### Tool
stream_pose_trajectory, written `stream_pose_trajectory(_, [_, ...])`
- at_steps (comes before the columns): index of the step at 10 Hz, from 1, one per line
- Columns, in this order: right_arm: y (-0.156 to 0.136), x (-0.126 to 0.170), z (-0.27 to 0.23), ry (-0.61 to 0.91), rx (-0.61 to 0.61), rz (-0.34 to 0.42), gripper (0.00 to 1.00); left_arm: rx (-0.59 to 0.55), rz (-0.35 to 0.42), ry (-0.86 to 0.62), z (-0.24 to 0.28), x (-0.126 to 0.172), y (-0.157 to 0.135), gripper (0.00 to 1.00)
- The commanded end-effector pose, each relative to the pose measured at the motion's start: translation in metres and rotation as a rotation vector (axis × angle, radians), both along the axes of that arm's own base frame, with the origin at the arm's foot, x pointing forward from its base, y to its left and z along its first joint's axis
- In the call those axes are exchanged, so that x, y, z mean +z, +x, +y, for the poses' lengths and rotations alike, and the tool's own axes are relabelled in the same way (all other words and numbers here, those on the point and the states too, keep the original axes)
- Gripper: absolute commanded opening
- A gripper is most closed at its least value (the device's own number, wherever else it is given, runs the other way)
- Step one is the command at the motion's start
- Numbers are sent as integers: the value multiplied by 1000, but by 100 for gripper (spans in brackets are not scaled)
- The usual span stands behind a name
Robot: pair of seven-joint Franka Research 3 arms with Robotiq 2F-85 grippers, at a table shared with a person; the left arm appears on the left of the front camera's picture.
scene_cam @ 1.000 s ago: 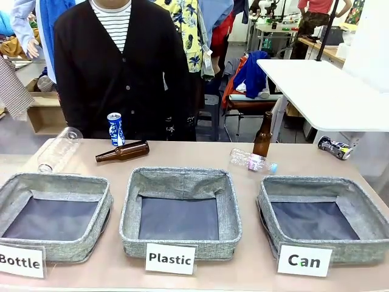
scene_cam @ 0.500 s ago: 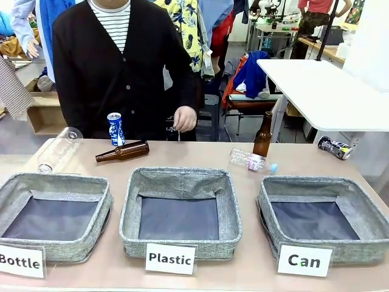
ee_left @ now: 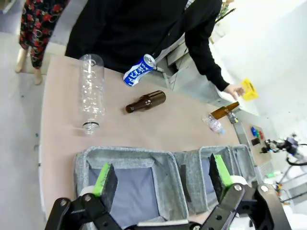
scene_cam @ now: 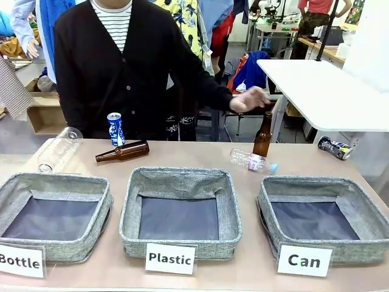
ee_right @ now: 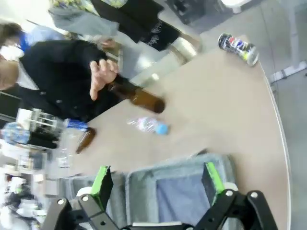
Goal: Sort the can waste into the basket.
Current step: Pick up the can waste from the table and place it in the right Fabric basket.
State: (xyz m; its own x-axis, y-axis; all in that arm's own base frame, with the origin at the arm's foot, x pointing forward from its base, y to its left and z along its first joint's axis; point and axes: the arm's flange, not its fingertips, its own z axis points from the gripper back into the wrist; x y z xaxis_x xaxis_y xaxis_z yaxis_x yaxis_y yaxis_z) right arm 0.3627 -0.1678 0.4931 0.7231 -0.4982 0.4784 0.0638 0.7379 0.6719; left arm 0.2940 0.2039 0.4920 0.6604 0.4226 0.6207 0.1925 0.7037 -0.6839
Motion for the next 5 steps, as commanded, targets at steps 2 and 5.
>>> stream_pose_trajectory(2, [118, -16, 17, -443, 67, 176, 100, -12, -19, 5, 2, 0, 2, 100])
stream_pose_trajectory(5, [157, -29, 27, -541, 120, 191, 100, -12, -19, 5, 2, 0, 2, 100])
